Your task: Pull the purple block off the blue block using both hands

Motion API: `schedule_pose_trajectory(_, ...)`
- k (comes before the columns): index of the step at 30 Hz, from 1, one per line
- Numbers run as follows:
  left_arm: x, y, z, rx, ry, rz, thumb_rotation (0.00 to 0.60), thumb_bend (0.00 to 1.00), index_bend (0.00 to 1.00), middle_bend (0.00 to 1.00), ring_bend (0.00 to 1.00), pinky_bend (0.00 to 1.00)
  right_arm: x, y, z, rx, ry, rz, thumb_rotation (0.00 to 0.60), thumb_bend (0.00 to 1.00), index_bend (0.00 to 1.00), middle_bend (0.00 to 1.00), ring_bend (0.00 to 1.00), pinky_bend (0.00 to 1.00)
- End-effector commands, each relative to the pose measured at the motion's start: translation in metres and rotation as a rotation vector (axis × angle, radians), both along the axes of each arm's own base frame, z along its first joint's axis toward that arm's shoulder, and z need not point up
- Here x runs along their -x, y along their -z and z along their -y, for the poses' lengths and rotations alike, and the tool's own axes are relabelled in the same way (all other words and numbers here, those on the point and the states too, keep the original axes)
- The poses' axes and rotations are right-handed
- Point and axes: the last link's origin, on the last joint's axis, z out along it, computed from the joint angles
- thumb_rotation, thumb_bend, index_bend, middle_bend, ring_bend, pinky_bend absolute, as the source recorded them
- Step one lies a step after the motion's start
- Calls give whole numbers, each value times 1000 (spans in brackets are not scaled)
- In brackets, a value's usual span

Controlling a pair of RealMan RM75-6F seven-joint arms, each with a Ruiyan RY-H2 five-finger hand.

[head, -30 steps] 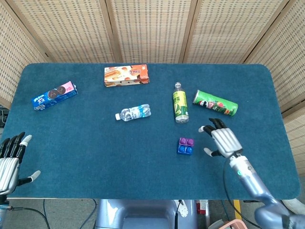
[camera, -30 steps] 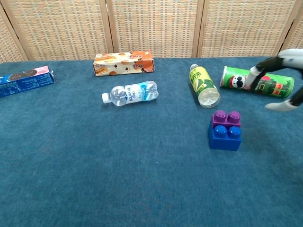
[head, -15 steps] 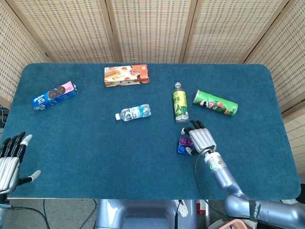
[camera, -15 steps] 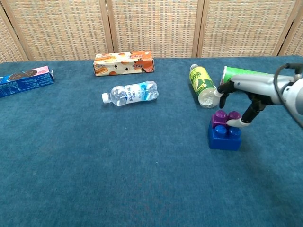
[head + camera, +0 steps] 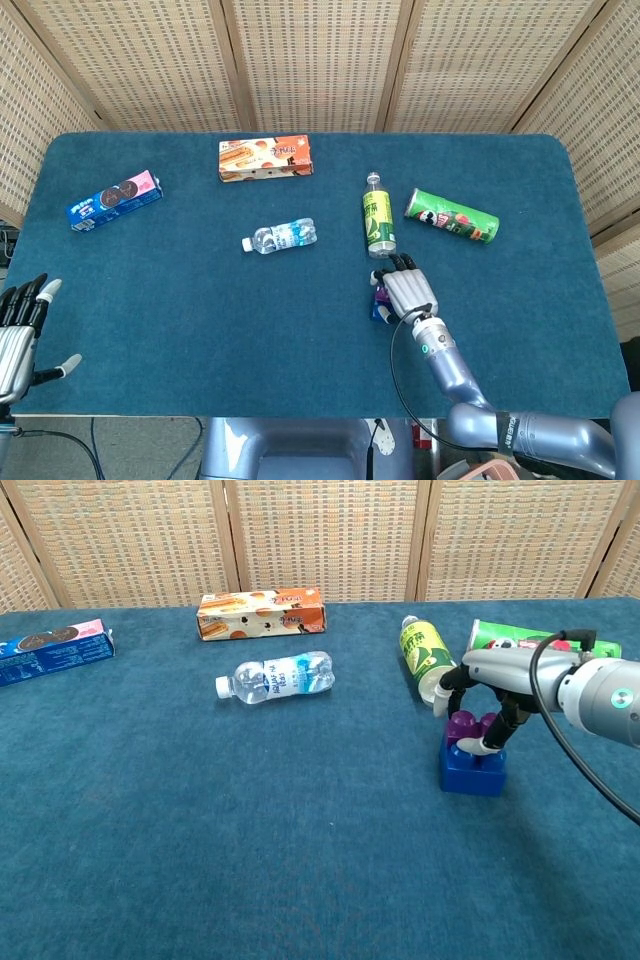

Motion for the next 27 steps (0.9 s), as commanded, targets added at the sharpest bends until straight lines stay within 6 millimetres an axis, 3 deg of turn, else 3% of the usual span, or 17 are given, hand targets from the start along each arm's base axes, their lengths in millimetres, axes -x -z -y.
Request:
schedule_pose_trajectory(1, 0, 0, 0, 0, 0, 0, 600, 49, 0, 0, 0, 0, -2, -3, 0, 1, 5, 6, 600, 331, 325, 326, 0, 0)
schedule_pose_trajectory(19, -1, 3, 0, 9, 1, -7, 600, 49, 0, 0, 0, 0, 7, -9, 6, -16, 61, -17, 600, 339, 337, 347, 0, 0)
schedule_pose_trajectory(23, -1, 3, 0, 9, 1, -7, 600, 49, 0, 0, 0, 0, 12, -5, 7, -36, 79, -51, 600, 430, 459, 479, 39, 0)
schedule_pose_trajectory(27, 0, 3, -1, 8, -2, -7, 600, 49, 0, 0, 0, 0, 8, -6, 10, -21, 54, -57, 600, 489, 615, 646, 158, 0)
